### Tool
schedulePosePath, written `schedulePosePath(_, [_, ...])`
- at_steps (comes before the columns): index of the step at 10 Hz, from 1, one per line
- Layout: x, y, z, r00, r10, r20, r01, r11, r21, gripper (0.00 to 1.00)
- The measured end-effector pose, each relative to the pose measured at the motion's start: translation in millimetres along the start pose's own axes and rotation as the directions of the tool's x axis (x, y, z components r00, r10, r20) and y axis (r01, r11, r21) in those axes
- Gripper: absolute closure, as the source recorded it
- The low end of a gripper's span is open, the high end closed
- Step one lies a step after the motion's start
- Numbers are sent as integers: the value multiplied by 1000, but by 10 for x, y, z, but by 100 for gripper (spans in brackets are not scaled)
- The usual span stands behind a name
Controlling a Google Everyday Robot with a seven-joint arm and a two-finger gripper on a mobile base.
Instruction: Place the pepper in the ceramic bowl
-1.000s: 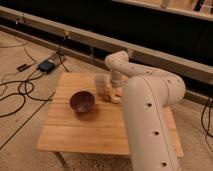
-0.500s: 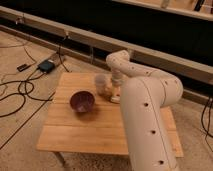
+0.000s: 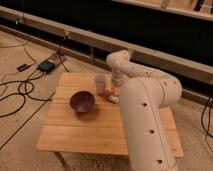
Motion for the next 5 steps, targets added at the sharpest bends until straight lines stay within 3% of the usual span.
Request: schedulePosePath(5, [52,28,-435,999,46,19,-47,997,56,100])
